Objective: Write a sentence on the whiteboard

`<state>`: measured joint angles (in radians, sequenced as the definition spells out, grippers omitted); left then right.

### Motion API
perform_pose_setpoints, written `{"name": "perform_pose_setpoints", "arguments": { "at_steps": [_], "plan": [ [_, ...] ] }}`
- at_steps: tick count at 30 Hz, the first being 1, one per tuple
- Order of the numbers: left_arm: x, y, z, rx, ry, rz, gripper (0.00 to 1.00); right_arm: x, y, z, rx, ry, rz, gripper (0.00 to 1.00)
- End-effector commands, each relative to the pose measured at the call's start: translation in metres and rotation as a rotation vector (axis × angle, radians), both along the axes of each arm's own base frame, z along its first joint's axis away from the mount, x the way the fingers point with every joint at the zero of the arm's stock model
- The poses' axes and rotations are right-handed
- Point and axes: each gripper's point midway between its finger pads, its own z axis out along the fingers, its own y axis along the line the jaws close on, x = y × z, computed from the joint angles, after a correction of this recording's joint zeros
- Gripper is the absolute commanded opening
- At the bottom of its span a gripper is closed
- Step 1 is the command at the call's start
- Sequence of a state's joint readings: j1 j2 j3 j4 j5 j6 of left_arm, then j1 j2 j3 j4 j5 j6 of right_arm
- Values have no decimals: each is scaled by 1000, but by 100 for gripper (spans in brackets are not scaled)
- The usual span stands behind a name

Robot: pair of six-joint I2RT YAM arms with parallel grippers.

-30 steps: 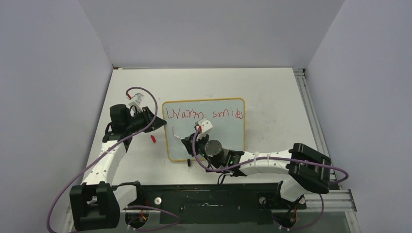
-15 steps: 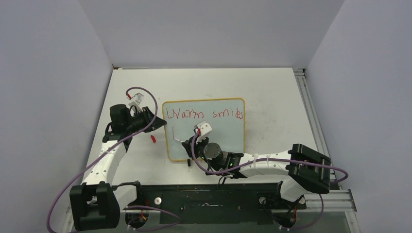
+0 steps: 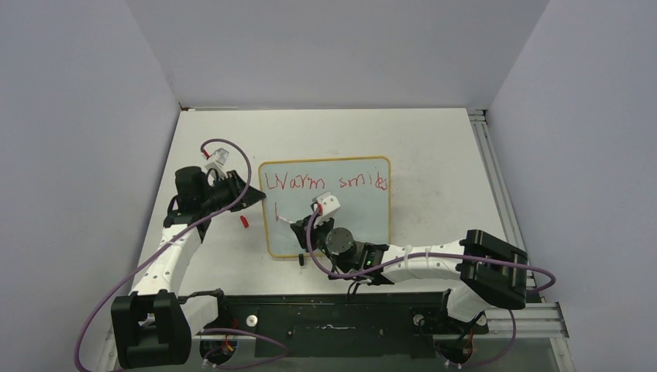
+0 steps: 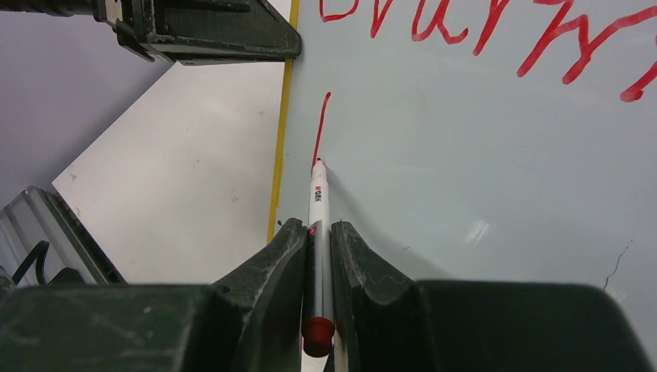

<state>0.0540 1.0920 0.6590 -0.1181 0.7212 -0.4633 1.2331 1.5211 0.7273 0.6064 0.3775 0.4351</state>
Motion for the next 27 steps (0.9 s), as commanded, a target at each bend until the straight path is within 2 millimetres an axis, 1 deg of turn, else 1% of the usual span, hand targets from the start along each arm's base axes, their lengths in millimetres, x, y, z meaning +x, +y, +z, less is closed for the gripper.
{"name": "perform_pose_setpoints", "arguments": {
  "at_steps": [1, 5, 11, 22, 27],
  "plan": [
    [7, -2, 25, 4, -79, -15, 19, 11, -7, 33, 78, -49, -73, 5],
    [7, -1, 26, 4, -80, -14, 19, 10, -12, 30, 70, -47, -81, 5],
    [7, -1, 25, 5, -80, -15, 19, 7, -17, 21, 54, -27, -76, 5],
    [7, -1, 25, 5, -80, -15, 19, -5, -19, 0, 24, 13, -58, 5],
    [7, -1, 24, 6, -77, -14, 19, -8, -18, -2, 23, 18, -54, 5]
  ]
}}
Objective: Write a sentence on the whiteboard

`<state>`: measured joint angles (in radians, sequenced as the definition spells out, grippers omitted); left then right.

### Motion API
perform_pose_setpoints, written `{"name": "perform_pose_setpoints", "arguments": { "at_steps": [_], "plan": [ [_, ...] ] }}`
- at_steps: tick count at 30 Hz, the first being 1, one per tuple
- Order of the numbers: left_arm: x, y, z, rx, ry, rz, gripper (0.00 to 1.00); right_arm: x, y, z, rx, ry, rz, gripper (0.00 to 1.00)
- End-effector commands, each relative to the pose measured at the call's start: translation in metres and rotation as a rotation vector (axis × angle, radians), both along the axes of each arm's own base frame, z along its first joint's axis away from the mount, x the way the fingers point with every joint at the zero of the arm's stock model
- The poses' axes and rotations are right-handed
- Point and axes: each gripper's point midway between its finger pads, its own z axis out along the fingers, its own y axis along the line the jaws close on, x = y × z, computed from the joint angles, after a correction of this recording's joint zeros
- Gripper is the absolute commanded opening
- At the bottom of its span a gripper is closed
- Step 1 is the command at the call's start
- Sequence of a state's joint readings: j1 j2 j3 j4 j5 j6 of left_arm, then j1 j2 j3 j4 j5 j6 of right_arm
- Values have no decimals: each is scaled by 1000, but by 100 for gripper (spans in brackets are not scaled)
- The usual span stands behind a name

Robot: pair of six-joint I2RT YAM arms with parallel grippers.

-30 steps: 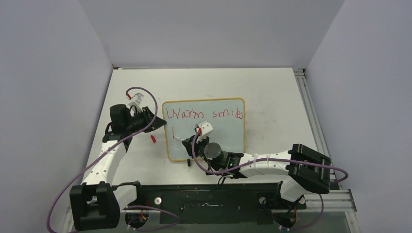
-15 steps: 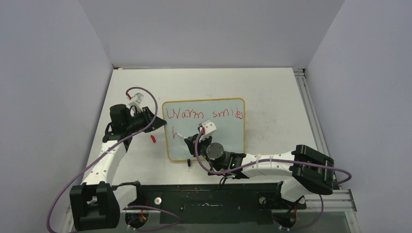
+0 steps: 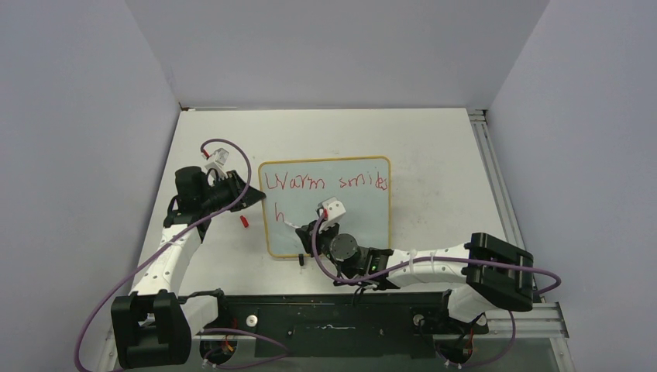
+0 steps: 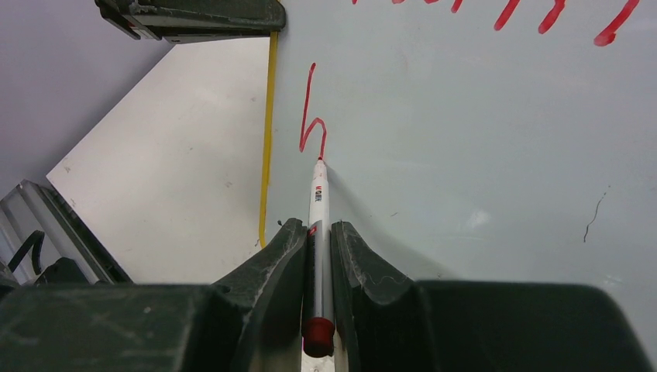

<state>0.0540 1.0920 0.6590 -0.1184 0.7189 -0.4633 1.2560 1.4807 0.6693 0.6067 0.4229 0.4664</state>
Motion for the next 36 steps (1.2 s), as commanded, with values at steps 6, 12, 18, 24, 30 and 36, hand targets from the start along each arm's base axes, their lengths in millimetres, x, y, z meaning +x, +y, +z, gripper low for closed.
{"name": "perform_pose_setpoints", "arguments": {
  "at_steps": [6, 12, 18, 24, 30, 36],
  "plan": [
    [7, -2, 24, 5, -78, -16, 19, 0, -4, 22, 45, -25, -20, 5],
    [6, -2, 24, 5, -77, -17, 19, -3, -5, 41, 72, -51, -21, 5],
    [7, -2, 25, 5, -77, -16, 19, 1, -5, 39, 65, -53, -42, 5],
    [7, -2, 25, 5, -79, -16, 19, 5, -3, 34, 49, -56, -58, 5],
    [7, -2, 25, 5, -80, -17, 19, 6, -5, 27, 22, -51, -65, 5],
    [7, -2, 26, 4, -81, -18, 19, 6, -10, 23, 7, -44, -75, 5]
  ]
}}
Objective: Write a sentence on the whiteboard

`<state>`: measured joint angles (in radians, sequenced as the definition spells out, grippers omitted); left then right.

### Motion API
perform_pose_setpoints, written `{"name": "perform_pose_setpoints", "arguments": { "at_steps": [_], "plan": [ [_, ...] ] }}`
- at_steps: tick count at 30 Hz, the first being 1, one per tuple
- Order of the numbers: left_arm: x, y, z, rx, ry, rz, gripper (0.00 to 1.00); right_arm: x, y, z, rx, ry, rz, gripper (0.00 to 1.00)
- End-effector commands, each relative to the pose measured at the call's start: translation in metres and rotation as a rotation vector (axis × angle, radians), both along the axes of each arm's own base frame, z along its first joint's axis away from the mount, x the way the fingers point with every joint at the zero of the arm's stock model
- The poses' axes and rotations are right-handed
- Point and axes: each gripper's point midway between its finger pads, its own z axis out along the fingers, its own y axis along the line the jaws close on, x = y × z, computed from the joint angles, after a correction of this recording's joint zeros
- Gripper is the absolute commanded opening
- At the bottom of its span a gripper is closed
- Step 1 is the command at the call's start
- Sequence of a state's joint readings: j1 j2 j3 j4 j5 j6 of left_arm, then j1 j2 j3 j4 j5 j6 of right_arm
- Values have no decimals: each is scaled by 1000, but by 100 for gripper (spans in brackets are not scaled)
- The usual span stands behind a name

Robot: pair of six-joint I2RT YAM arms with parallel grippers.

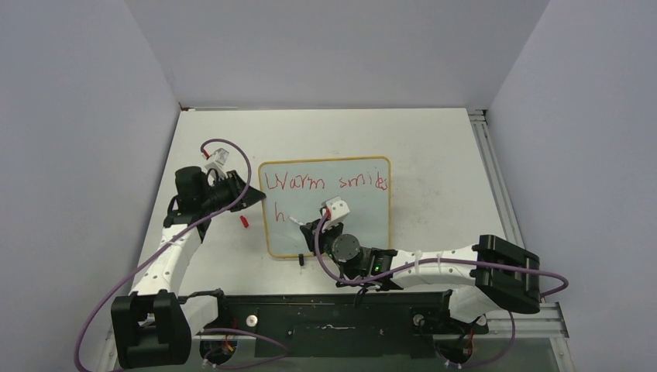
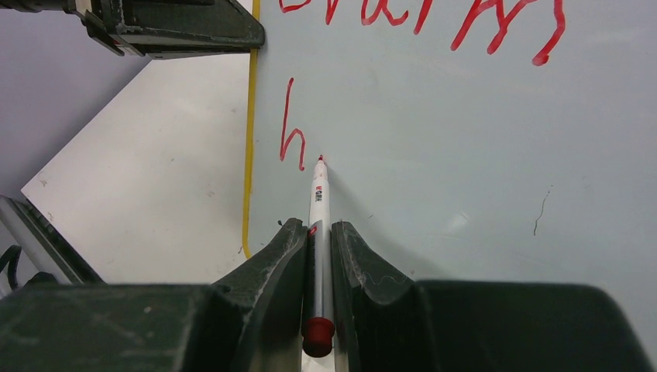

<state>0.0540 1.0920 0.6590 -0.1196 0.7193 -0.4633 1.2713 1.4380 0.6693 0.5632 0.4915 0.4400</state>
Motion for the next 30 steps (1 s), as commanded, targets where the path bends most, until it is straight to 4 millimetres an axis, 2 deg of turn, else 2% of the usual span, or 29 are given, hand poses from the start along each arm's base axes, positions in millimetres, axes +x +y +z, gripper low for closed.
{"name": "perform_pose_setpoints", "arguments": {
  "at_steps": [1, 12, 18, 30],
  "plan": [
    [7, -2, 26, 4, -82, -18, 19, 4, 0, 14, 29, -14, -30, 5],
    [7, -2, 26, 3, -82, -18, 19, 5, -15, 17, 27, -20, -68, 5],
    [7, -2, 26, 4, -83, -17, 19, 7, -9, 26, 34, -41, -63, 5],
    [7, -2, 26, 5, -83, -16, 19, 9, 6, 28, 38, -54, -39, 5]
  ]
}}
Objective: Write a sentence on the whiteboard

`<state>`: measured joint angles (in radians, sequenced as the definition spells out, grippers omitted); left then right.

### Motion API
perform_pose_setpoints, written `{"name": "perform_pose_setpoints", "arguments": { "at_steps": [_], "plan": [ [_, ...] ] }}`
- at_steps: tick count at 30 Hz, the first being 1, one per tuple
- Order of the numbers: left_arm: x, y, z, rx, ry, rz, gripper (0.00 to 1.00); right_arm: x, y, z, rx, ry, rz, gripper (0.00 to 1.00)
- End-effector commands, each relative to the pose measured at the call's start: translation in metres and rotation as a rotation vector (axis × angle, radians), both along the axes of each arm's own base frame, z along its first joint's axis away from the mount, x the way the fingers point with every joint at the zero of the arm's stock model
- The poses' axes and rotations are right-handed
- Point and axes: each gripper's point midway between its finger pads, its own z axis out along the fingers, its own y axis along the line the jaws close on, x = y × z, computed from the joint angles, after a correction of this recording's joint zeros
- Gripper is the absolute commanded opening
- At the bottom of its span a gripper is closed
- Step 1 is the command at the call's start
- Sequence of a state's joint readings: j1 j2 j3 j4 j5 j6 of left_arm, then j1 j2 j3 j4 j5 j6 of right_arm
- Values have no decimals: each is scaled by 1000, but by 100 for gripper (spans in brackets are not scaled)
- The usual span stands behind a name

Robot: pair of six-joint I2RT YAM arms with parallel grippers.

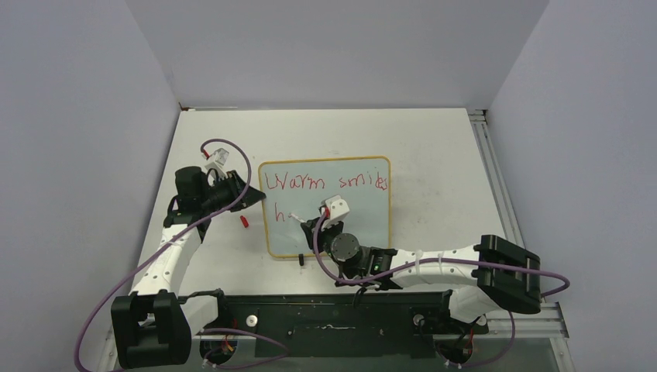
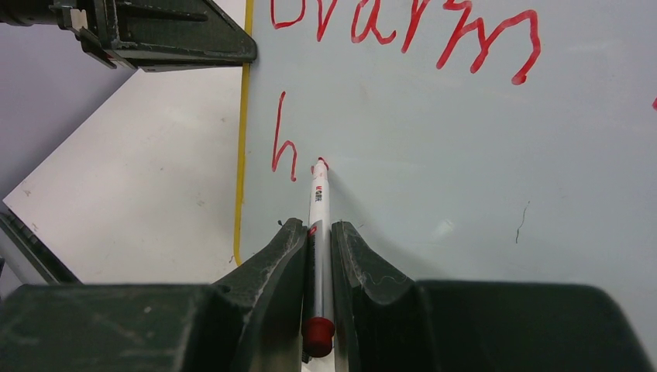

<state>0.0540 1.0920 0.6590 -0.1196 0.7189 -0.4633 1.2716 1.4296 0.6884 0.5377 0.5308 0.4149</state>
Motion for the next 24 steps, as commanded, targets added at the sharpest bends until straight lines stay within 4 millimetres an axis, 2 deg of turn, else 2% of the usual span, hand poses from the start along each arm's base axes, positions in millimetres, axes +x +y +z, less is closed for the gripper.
{"name": "perform_pose_setpoints", "arguments": {
  "at_steps": [1, 24],
  "plan": [
    [7, -2, 26, 5, -82, -17, 19, 4, 11, 21, 56, -31, -4, 5],
    [6, -2, 26, 4, -81, -17, 19, -11, 4, -7, 40, 36, 17, 5]
  ]
}}
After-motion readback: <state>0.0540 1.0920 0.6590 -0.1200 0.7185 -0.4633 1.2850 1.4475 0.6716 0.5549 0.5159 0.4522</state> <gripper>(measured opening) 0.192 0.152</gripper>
